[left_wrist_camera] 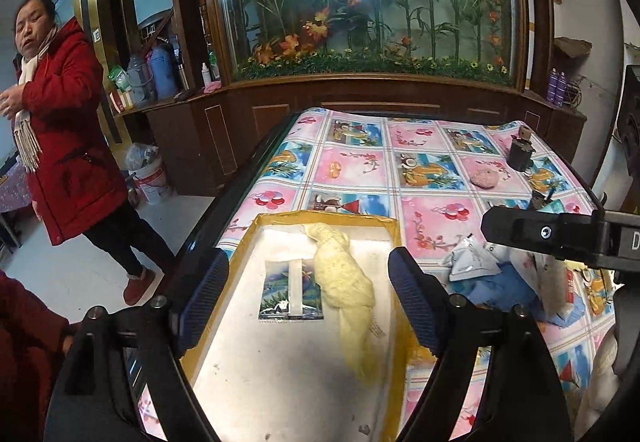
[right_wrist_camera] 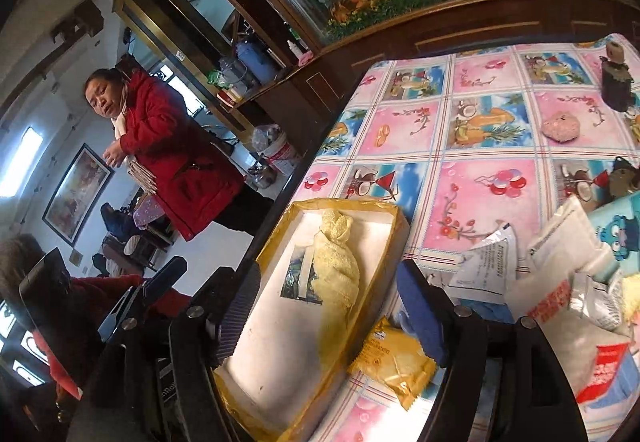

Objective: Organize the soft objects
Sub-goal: 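Grasp the red-and-white packet with the left tool while the right tool reaches the tissue pack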

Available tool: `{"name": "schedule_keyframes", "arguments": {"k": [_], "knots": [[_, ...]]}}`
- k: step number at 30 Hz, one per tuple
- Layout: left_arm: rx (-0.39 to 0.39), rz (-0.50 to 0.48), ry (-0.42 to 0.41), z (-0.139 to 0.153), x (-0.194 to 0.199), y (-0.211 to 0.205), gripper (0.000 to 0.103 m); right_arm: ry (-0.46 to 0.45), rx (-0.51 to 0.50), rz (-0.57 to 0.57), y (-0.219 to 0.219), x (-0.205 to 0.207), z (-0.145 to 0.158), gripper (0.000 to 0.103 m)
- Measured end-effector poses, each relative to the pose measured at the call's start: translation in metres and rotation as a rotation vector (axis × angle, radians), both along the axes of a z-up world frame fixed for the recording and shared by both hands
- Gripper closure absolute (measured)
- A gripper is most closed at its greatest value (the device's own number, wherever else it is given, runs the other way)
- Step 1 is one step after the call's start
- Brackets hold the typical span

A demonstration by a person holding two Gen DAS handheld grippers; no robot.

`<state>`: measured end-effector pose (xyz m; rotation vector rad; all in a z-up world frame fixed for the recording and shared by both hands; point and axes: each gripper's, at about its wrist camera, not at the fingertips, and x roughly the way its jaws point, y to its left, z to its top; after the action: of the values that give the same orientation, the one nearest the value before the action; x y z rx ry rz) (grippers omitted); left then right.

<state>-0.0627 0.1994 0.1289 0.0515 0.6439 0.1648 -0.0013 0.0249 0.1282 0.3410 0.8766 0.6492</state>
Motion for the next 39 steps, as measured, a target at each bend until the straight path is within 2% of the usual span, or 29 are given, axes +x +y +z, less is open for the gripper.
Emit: {"name": "schedule_keyframes", "arguments": {"k": [2,8,16,24,30,35,38,39], "knots": [[0.01,-0.011,0.0,0.002,-0.008,-0.011,0.021,-0.031,-0.016,-0.018,-0.015,-0.015,0.005,0.026],[0.003,-0.05,0.012,0.0,-0.025,-0.039,0.021,-0.093,-0.073,-0.078,-0.062,-0.047,0.007,0.025],[0.033,-0.07,0.033,-0.005,-0.031,-0.065,0.021,-0.078,-0.097,-0.153,-0.106,-0.06,-0.004,0.025],[0.042,-0.08,0.064,-0.013,-0.032,-0.071,0.02,-0.024,-0.091,-0.21,-0.137,-0.052,-0.027,0.025],[-0.049,-0.07,0.096,-0.025,-0.034,-0.061,0.02,-0.047,-0.066,-0.246,-0.147,-0.029,-0.022,0.025],[-0.089,-0.076,0.123,-0.032,-0.035,-0.056,0.02,-0.009,-0.053,-0.202,-0.131,0.015,-0.034,0.025],[-0.093,-0.094,0.119,-0.031,-0.039,-0.054,0.02,0.074,-0.102,-0.124,-0.112,0.026,-0.051,0.025],[-0.1,-0.103,0.115,-0.029,-0.041,-0.052,0.02,0.115,-0.088,-0.074,-0.106,0.023,-0.057,0.025]]}}
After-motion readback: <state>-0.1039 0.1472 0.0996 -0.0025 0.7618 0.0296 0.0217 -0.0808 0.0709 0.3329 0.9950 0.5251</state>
